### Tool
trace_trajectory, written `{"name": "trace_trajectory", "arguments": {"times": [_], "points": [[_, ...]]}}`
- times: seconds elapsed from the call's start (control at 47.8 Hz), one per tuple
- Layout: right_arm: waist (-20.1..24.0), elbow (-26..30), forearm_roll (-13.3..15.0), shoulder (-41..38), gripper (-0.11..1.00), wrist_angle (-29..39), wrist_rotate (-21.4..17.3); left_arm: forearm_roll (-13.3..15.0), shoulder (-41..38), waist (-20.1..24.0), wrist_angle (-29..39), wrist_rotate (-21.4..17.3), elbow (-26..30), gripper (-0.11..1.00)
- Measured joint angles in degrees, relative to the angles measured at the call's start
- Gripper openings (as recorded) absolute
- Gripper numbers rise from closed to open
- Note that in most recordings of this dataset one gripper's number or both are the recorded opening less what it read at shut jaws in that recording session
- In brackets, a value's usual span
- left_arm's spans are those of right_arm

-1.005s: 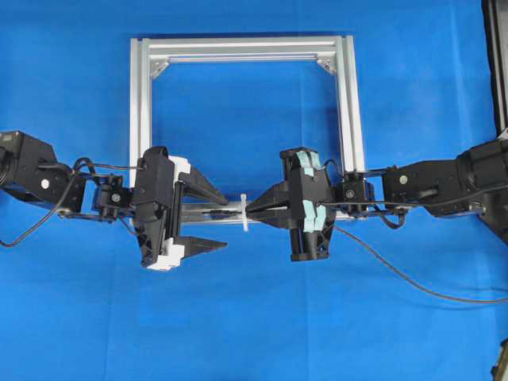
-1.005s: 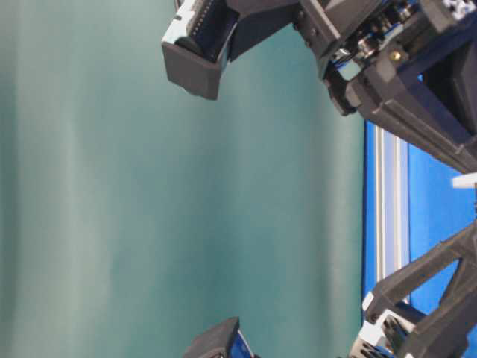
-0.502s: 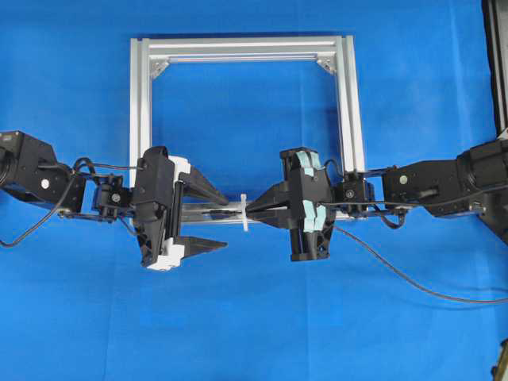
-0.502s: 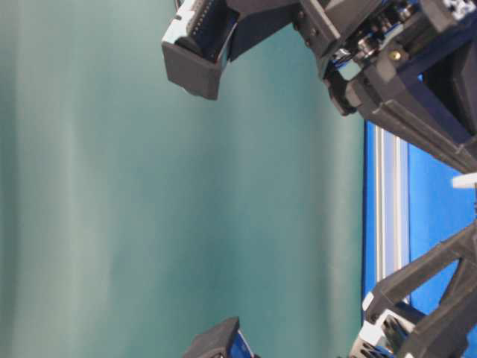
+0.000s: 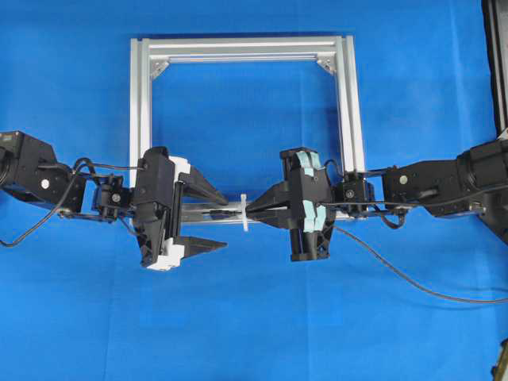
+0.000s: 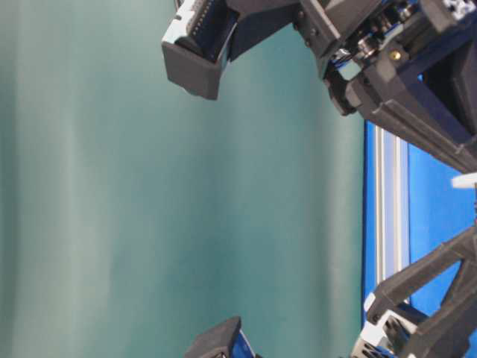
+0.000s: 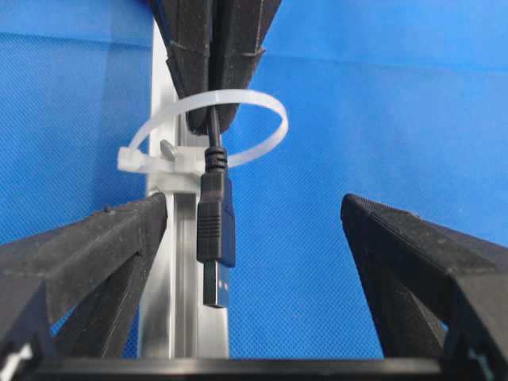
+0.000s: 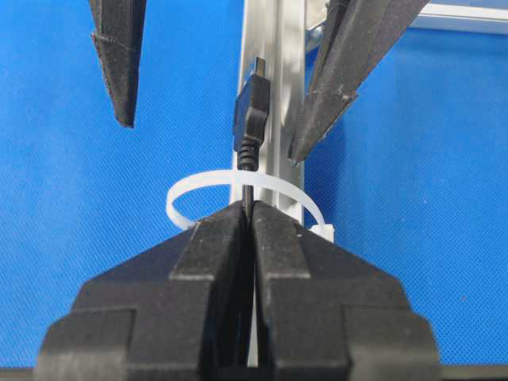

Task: Insert the wire through the string loop located in the center.
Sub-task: 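Close the left gripper on the USB connector past the loop, then open the right gripper to release the cable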

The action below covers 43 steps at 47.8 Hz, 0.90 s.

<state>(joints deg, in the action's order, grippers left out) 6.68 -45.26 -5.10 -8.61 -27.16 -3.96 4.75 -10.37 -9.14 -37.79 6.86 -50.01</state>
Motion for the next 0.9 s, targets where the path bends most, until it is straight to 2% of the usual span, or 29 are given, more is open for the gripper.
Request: {"name": "trace_trajectory", "arguments": {"times": [0.23,0.335,0.398,0.565,0.628,0.649,0.9], "points": [[-0.09,0.00,0.00,0.00,-0.03,0.00,0.00,0.09,0.00,0.00,0.09,0.00,0.00,0.89],[0.00,0.00,0.00,0.00,-0.03,0.00,0.00,0.00,-0.09,0.00,0.09,0.18,0.00,0.84],[0.00,0.00,0.00,0.00,-0.03,0.00,0.00,0.09,0.00,0.00,0.18,0.62,0.00,0.73],[0.00,0.00,0.00,0.00,-0.03,0.09,0.00,0.09,0.00,0.26,1.32,0.70,0.00,0.24],[0.09,0.00,0.00,0.00,-0.03,0.09,0.00,0.00,0.00,0.62,1.41,0.79,0.00,0.10],[0.18,0.00,0.00,0.00,-0.03,0.09,0.00,0.09,0.00,0.70,1.49,0.79,0.00,0.07],[0.00,0.09,0.62,0.00,-0.03,1.23,0.18,0.00,-0.09,0.79,1.49,0.79,0.00,0.07]]}}
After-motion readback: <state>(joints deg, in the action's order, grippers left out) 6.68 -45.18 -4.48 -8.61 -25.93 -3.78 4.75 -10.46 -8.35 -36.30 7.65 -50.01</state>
